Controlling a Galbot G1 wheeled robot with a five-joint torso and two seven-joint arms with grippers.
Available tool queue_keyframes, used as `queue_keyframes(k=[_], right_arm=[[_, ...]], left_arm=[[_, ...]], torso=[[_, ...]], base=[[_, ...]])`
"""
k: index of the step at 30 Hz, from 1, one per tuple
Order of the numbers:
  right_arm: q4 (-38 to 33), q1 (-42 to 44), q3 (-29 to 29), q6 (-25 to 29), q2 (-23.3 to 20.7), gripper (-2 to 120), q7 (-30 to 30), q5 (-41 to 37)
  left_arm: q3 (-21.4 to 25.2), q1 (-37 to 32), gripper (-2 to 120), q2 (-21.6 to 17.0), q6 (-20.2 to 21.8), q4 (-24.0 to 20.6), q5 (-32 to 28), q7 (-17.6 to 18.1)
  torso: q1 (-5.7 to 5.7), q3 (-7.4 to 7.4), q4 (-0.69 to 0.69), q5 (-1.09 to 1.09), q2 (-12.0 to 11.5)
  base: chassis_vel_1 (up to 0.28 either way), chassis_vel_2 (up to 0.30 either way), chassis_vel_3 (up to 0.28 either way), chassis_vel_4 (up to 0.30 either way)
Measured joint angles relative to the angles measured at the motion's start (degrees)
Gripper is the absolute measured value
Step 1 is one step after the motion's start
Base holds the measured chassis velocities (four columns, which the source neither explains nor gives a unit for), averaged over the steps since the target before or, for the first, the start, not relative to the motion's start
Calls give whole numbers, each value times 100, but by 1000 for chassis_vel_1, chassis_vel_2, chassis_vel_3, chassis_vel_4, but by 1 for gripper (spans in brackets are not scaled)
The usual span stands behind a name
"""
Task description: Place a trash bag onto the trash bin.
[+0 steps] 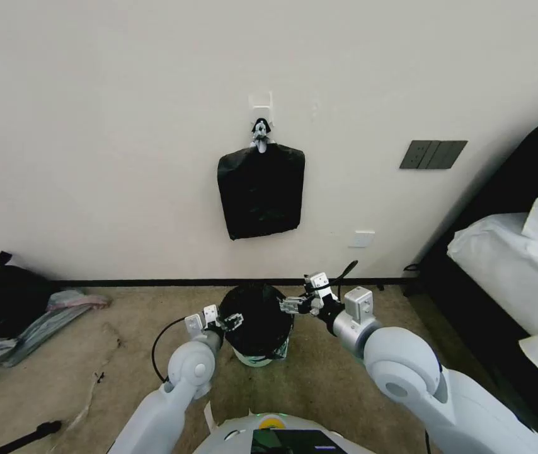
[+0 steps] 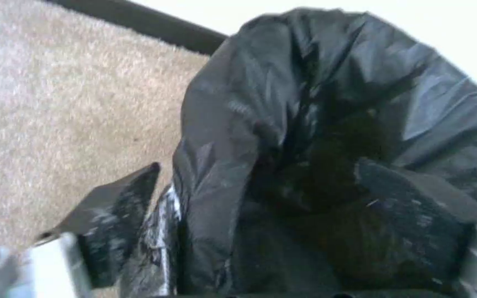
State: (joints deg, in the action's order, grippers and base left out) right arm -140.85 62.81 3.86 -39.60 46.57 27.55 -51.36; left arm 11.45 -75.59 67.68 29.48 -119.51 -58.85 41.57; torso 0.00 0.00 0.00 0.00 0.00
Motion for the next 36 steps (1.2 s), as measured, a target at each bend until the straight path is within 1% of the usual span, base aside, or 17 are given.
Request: queue_keyframes(k=[5, 6, 8, 9, 10, 11, 12, 13, 14, 15, 16, 19, 20, 22, 25, 31, 36], right_arm=[[28, 98, 86, 159, 50, 100, -73, 201], [133, 303, 209, 540, 120, 100, -262, 635], [293, 654, 410, 1023, 288, 100, -438, 1181], [293, 654, 410, 1023, 288, 100, -438, 1181], [462, 1062, 625, 1519, 487, 100, -615, 1694], [664, 1562, 888, 2256, 709, 100, -927, 2305], [664, 1562, 888, 2256, 709, 100, -927, 2305], [825, 1899, 1050, 2807, 906, 100, -1158, 2832], [934, 2113, 1144, 3144, 1059, 100, -1292, 3167], [1112, 2450, 1289, 3682, 1386, 100, -1471, 3665], [1112, 2450, 1289, 3682, 1386, 100, -1471, 3665], [1418, 2819, 1551, 4425, 2083, 100, -1669, 4281], [1493, 2888, 1631, 4595, 2241, 100, -1699, 4400], [1546, 2949, 1692, 4727, 2359, 100, -1722, 4497], [1671, 3290, 1915, 5247, 2748, 100, -1734, 4835], [1643, 3766, 2156, 5648, 3081, 100, -1703, 5024], [1587, 4042, 2206, 5831, 3265, 100, -1690, 5123]], left_arm=[[67, -100, 99, -69, -2, -146, 325, -220], [182, -247, 100, -153, -40, -291, 702, -489], [346, -512, 100, -259, -204, -475, 1261, -921], [346, -512, 100, -259, -204, -475, 1261, -921], [472, -733, 100, -316, -458, -591, 1768, -1244], [615, -1009, 100, -332, -1036, -635, 2479, -1679], [615, -1009, 100, -332, -1036, -635, 2479, -1679], [707, -1160, 100, -303, -1500, -594, 2988, -1914], [779, -1271, 100, -260, -1854, -545, 3342, -2056], [880, -1492, 100, -125, -2424, -456, 3905, -2256], [880, -1492, 100, -125, -2424, -456, 3905, -2256], [998, -1947, 100, 214, -3190, -401, 4785, -2499], [1023, -2080, 100, 297, -3363, -426, 4990, -2565], [1034, -2160, 100, 344, -3479, -451, 5104, -2608], [1146, -2445, 100, 580, -3980, -592, 5716, -2793], [1163, -2648, 100, 761, -4232, -605, 5979, -2837], [1213, -2576, 100, 860, -4414, -390, 6093, -2802]], torso=[[0, 0, 0, -1, 0], [0, 0, 1, -1, 0], [0, 0, 1, -1, 0], [0, 0, 1, -1, 0], [0, 0, 2, 2, 0], [0, 0, 1, 1, 0], [0, 0, 1, 1, 0], [0, 0, -1, 0, 0], [0, 0, -3, 2, 0], [0, 0, -3, -1, 0], [0, 0, -3, -1, 0], [0, 0, 1, 0, 0], [-1, -1, 2, -1, 0], [0, 0, 1, -1, 0], [0, 0, 1, -1, 0], [-1, -1, -1, 1, 0], [0, 0, 0, -1, 0]], base=[[0, 0, 0, 0], [0, 0, 0, 0], [0, 0, 0, 0], [0, 0, 0, 0], [0, 0, 0, 0], [0, 0, 0, 0], [0, 0, 0, 0], [0, 0, 0, 0], [0, 0, 0, 0], [0, 0, 0, 0], [0, 0, 0, 0], [0, 0, 0, 0], [0, 0, 0, 0], [0, 0, 0, 0], [0, 0, 0, 0], [0, 0, 0, 0], [0, 0, 0, 0]])
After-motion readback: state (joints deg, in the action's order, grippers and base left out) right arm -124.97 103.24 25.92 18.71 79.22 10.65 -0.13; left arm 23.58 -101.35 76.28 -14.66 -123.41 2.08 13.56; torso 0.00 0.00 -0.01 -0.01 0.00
